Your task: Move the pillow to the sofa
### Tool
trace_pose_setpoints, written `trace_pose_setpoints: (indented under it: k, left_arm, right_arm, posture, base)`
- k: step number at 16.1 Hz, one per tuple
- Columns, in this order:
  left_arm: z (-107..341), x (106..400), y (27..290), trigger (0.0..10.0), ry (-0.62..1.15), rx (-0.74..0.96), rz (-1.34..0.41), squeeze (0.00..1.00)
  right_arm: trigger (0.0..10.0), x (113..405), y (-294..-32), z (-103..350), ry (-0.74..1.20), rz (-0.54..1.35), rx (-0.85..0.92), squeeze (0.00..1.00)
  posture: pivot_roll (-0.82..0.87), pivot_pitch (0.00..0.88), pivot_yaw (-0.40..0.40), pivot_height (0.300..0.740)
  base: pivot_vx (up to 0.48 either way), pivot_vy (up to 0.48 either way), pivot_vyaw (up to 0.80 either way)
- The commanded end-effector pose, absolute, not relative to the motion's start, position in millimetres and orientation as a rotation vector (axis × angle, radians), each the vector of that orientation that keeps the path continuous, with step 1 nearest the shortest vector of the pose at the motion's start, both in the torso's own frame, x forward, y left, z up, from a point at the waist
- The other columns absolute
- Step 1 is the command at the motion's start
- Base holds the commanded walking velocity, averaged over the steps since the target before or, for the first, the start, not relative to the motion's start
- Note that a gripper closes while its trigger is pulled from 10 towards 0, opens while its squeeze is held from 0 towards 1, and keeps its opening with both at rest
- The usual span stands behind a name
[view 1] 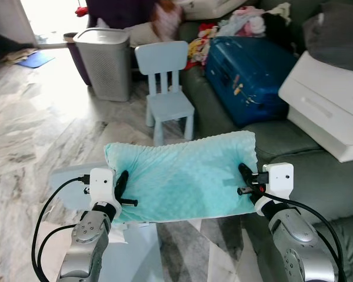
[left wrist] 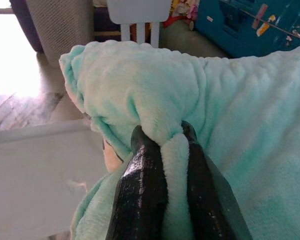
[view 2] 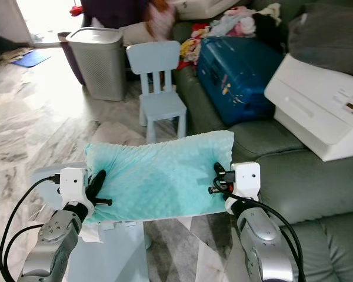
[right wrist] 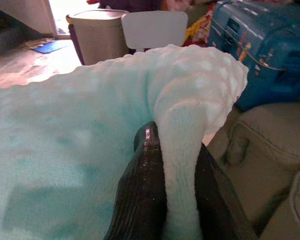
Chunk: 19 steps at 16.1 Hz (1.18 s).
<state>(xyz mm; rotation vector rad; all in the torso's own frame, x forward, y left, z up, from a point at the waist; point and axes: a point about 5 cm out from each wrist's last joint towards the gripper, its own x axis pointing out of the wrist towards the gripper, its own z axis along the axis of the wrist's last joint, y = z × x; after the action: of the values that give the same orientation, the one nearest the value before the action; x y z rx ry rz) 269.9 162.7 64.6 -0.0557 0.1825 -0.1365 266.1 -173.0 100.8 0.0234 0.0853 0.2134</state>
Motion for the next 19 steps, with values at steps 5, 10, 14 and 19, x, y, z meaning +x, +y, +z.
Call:
trace_pose_setpoints:
  k: [5,10,14,19]
  left_arm:
    - [69.9,269.0,161.5,10.0,0.178,-0.063,-0.161,0.00]
    - [70.0,268.6,161.2,10.0,0.186,-0.067,-0.168,0.00]
    - [70.5,268.7,158.8,10.0,0.185,-0.084,-0.179,0.00]
    - [70.5,269.4,158.9,10.0,0.190,-0.081,-0.179,0.00]
  right_arm:
    - [10.0,264.8,-173.8,107.4,0.070,0.217,0.010,0.00]
    - [10.0,264.9,-173.5,107.6,0.072,0.216,0.010,0.00]
    - [10.0,264.9,-174.0,107.9,0.073,0.215,0.010,0.00]
    - [10.0,264.7,-174.7,107.9,0.072,0.214,0.009,0.00]
  posture:
    - [-0.16,0.000,0.014,0.740]
    - [-0.16,0.000,0.015,0.740]
    - [-0.16,0.000,0.016,0.740]
    - [-0.16,0.000,0.017,0.740]
  base:
    - [0.000,0.000,0.00]
    - [0.000,0.000,0.00]
    - [0.000,0.000,0.00]
    - [-0.192,0.335,0.00]
